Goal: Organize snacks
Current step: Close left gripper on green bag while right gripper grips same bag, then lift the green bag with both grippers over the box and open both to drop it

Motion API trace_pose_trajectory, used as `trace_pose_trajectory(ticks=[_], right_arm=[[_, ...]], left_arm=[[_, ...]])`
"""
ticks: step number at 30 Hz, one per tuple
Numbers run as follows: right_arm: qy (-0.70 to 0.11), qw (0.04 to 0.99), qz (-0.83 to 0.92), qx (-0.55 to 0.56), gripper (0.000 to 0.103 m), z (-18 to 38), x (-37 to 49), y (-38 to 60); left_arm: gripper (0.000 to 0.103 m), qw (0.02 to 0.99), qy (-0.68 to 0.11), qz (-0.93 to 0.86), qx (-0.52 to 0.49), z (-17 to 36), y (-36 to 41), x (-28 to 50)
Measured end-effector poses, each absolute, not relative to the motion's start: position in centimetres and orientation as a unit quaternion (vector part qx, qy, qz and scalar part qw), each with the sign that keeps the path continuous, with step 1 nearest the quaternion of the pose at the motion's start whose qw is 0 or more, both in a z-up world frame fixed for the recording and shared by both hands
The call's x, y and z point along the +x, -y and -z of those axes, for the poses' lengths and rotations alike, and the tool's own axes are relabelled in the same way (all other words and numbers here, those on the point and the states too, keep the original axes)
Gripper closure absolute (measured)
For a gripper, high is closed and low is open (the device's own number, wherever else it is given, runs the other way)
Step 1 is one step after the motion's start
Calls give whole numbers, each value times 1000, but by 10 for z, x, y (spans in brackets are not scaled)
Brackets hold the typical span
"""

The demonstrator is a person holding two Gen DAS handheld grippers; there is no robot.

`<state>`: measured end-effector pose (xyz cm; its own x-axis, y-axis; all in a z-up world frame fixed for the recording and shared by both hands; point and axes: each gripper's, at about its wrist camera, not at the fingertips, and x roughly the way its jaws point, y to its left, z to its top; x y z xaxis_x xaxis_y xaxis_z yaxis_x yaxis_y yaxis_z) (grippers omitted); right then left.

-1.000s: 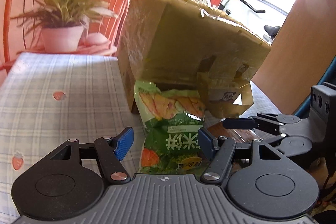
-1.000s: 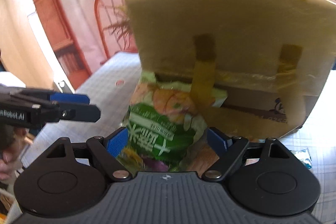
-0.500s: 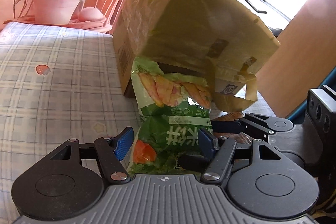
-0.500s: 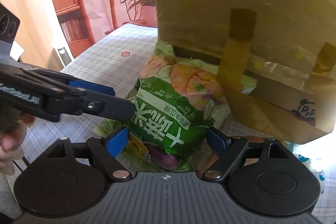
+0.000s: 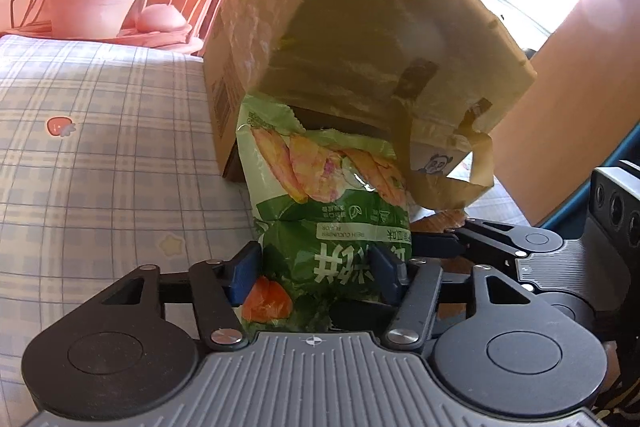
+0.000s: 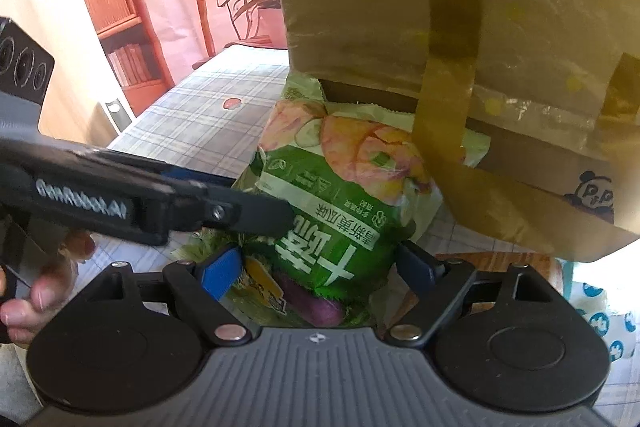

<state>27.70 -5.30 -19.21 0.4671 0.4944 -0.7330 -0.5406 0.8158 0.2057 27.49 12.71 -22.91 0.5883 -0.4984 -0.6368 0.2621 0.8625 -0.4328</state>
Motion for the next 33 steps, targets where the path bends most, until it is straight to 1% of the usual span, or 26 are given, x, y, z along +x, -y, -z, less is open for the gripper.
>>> trace_pose_trajectory(ticks=[1, 2, 3, 11, 17, 21, 33], right_arm=[[-416, 857, -305, -23, 21, 192, 276, 54], [-415, 856, -309, -17, 26, 192, 275, 55], [-412, 856, -311, -13, 28, 191, 273, 56], [-397, 856, -331, -5, 33, 186, 254, 60], [-374, 857, -355, -18, 34, 179, 236, 59], [-342, 862, -374, -23, 34, 169, 222, 61], [-281, 878, -387, -3, 34, 145, 199, 83]], left_arm=[[43, 879, -399, 214, -150, 229, -128, 274], [43, 879, -399, 212, -152, 228, -128, 272], [43, 880, -398, 210, -154, 227, -128, 270], [44, 885, -397, 173, -169, 219, -127, 246], [44, 888, -388, 138, -207, 213, -131, 220], [44, 895, -364, 128, -223, 201, -136, 204], [44, 912, -338, 133, -193, 162, -115, 193]])
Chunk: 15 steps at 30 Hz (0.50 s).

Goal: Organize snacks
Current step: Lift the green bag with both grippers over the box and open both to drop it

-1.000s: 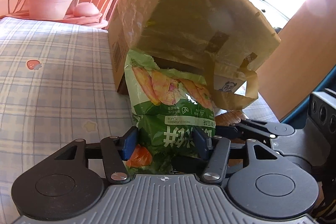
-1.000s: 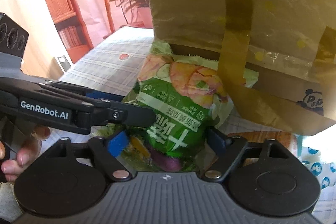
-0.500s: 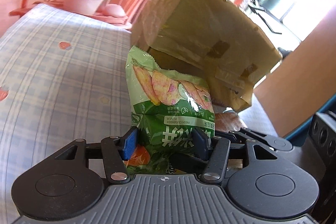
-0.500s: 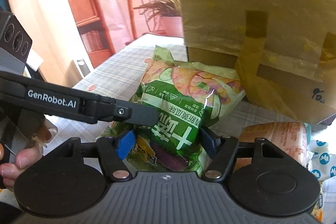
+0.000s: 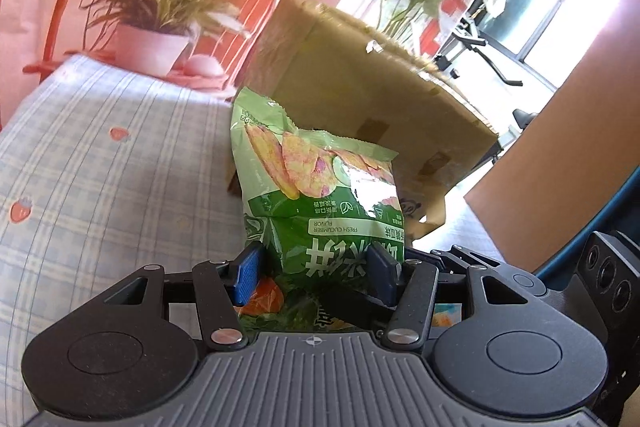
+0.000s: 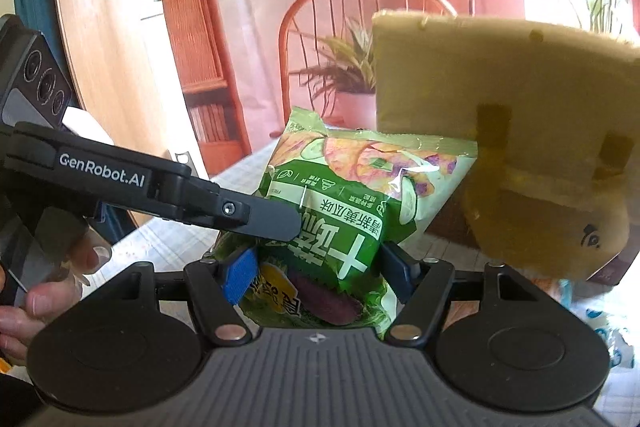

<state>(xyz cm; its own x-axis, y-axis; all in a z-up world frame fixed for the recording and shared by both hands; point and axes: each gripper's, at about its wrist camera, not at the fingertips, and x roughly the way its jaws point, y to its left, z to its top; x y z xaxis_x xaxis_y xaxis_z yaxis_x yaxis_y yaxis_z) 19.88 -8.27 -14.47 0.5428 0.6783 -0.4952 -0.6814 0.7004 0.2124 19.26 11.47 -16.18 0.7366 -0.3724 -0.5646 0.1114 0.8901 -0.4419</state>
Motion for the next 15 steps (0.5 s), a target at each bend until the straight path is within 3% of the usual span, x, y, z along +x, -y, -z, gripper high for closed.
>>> trace_pose_trajectory(ticks=[15], right_arm=[[-202, 903, -378, 15, 34, 62, 233, 123]], left_arm=[[44, 935, -269, 174, -152, 74, -77, 226]])
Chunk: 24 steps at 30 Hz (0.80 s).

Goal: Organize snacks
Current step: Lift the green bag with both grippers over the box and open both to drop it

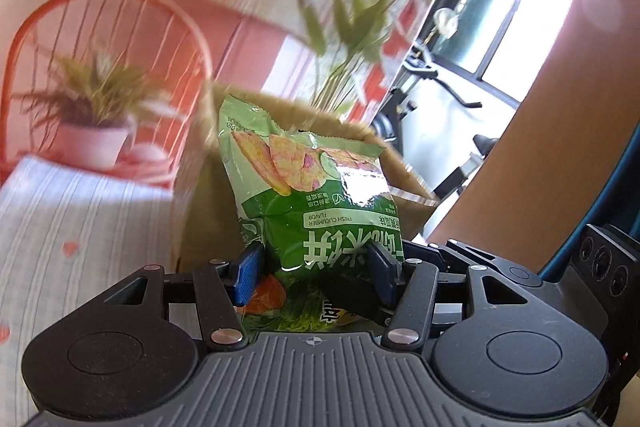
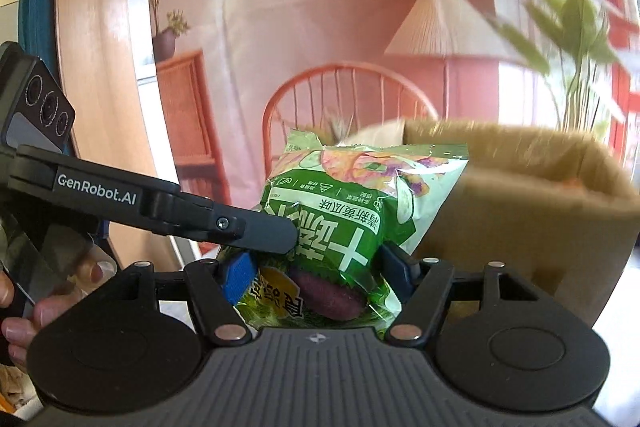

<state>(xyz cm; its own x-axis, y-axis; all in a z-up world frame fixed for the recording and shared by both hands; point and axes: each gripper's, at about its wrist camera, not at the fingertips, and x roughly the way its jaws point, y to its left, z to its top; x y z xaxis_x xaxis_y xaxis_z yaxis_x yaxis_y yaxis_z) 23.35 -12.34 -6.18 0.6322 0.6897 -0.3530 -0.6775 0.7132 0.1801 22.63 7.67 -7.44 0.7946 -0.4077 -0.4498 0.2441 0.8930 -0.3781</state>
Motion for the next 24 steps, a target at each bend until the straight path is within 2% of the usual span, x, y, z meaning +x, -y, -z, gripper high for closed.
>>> trace_pose_trajectory(ticks=[6, 14, 24], right_arm=[[-172, 912, -373, 14, 34, 28, 258, 137], [-169, 916, -364, 8, 34, 0, 328, 140], [-216, 912, -348, 17, 34, 18, 412, 135]], left_arm=[[44, 944, -242, 186, -124, 40, -58, 249], [44, 945, -239, 190, -115, 10, -52, 320], [44, 935, -287, 171, -120, 31, -47, 393]])
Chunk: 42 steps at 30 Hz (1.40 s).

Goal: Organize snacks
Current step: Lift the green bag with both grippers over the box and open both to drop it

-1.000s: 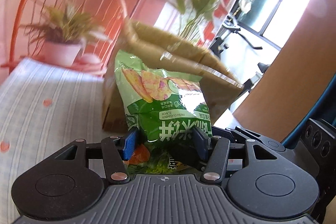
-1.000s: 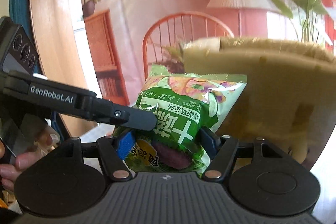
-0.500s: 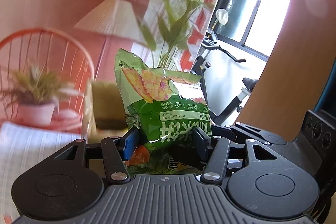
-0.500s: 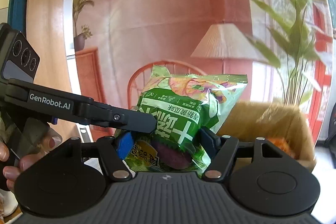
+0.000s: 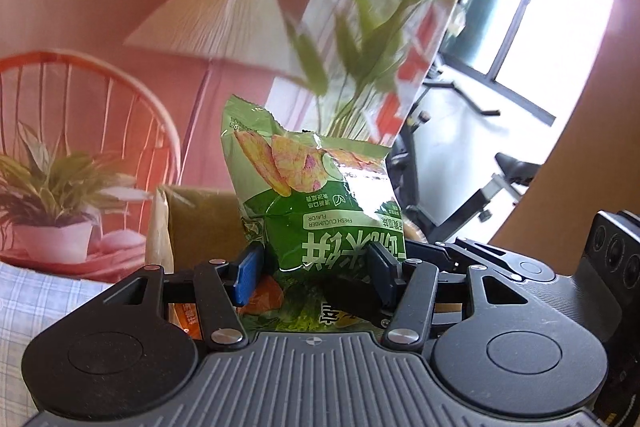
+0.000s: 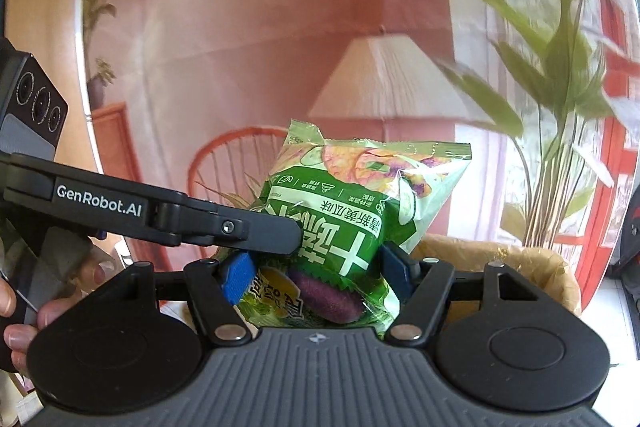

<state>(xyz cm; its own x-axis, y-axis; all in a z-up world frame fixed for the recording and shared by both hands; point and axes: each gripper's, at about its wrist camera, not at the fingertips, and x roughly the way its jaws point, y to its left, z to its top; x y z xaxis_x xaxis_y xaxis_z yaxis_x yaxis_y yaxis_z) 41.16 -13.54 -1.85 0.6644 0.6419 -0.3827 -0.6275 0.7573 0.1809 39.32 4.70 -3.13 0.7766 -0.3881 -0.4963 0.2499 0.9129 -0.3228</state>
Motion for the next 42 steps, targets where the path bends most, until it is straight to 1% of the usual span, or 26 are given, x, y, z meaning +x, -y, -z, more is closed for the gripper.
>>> trace_pose_trajectory(ticks=[6, 9, 13, 16, 18, 22, 27, 30, 34, 42], right_arm=[[-263, 900, -348, 21, 34, 45, 432, 133], [-290, 890, -351, 40, 34, 57, 441, 134], [-319, 882, -345, 46, 34, 69, 450, 129], [-336, 875, -343, 55, 34, 76, 454, 126], [-337, 876, -341, 44, 39, 77, 454, 121], [-355, 874, -331, 32, 44, 77, 459, 109], [-400, 863, -307, 10, 47, 80, 464, 99], [-386, 875, -291, 26, 46, 77, 459, 106], [-338, 894, -290, 41, 44, 65, 442, 122], [-269, 917, -291, 34, 44, 37, 396, 153]], left_arm=[[44, 927, -324, 160, -105, 53, -47, 409], [44, 926, -335, 153, -89, 60, -49, 414], [38, 928, -341, 132, -72, 62, -52, 416], [37, 929, -337, 137, -70, 60, -54, 413], [37, 932, -333, 130, -63, 57, -54, 410], [37, 938, -323, 112, -57, 52, -57, 406], [37, 942, -314, 100, -71, 46, -64, 401], [37, 945, -305, 99, -69, 43, -67, 392], [37, 950, -293, 97, -54, 40, -65, 379], [37, 959, -264, 97, -15, 35, -55, 336]])
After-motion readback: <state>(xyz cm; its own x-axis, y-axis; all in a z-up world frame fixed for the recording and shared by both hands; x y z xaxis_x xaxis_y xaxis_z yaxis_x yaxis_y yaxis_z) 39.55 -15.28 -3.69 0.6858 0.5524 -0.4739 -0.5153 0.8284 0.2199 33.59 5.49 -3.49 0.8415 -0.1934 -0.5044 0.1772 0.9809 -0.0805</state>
